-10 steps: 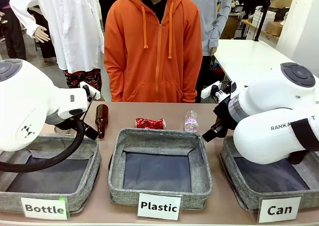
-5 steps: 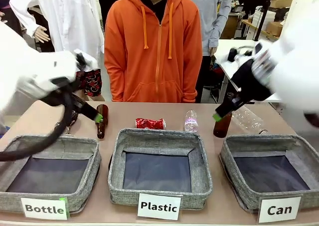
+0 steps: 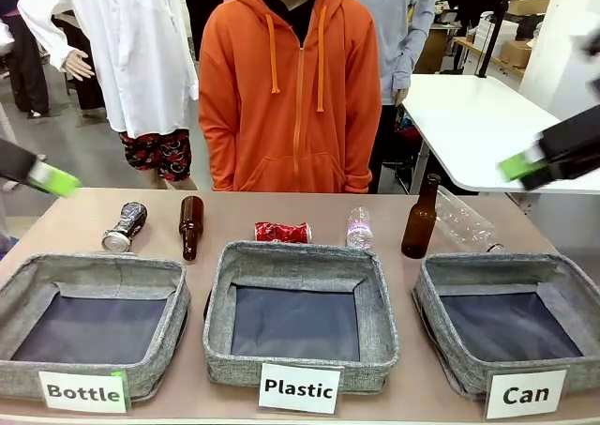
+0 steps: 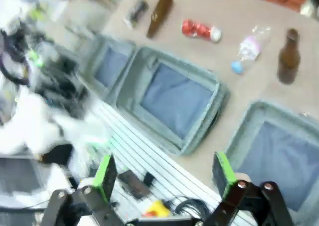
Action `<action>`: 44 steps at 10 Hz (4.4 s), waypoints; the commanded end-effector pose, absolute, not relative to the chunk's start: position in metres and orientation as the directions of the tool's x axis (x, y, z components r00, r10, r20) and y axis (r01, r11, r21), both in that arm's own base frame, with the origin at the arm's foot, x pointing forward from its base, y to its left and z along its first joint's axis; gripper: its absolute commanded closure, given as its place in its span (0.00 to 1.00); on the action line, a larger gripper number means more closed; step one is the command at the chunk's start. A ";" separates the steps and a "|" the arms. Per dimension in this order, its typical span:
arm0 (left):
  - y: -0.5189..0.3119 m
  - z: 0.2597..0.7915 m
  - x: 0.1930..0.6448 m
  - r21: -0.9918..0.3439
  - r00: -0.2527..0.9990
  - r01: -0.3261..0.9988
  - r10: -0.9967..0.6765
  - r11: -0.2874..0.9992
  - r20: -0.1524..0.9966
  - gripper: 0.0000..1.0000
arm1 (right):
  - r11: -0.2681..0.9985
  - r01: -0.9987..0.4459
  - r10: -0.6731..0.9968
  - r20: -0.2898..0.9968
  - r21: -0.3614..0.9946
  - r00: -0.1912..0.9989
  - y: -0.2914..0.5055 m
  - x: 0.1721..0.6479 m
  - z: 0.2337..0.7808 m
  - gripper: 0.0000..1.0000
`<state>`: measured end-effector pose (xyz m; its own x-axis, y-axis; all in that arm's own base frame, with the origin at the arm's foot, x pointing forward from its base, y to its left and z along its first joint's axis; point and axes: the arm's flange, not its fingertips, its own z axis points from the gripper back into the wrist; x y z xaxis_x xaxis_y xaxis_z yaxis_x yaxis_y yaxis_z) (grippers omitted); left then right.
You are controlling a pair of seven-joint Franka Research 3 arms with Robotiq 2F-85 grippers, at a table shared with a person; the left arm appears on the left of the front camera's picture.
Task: Sort the can waste into the basket.
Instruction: Pick up the can waste from the table and place it in the right Fabric basket.
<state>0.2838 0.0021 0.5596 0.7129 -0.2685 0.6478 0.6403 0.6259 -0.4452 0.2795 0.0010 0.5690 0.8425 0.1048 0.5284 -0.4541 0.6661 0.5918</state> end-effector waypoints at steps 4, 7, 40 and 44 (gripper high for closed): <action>0.181 0.471 0.291 -0.840 0.735 0.251 0.471 0.481 0.489 0.00 | 0.296 -0.242 -0.510 0.367 0.924 0.778 -0.182 0.280 0.437 0.00; 0.149 0.462 0.291 -0.799 0.649 0.201 0.533 0.567 0.542 0.00 | 0.314 -0.172 -0.548 0.326 0.934 0.771 -0.220 0.274 0.439 0.00; -0.021 0.362 0.619 -0.123 0.994 0.049 -0.037 0.991 0.102 0.00 | 0.314 -0.172 -0.548 0.326 0.934 0.771 -0.220 0.274 0.439 0.00; -0.019 0.327 0.629 -0.124 0.985 0.045 -0.023 0.991 0.173 0.00 | 0.314 -0.172 -0.548 0.326 0.934 0.771 -0.220 0.274 0.439 0.00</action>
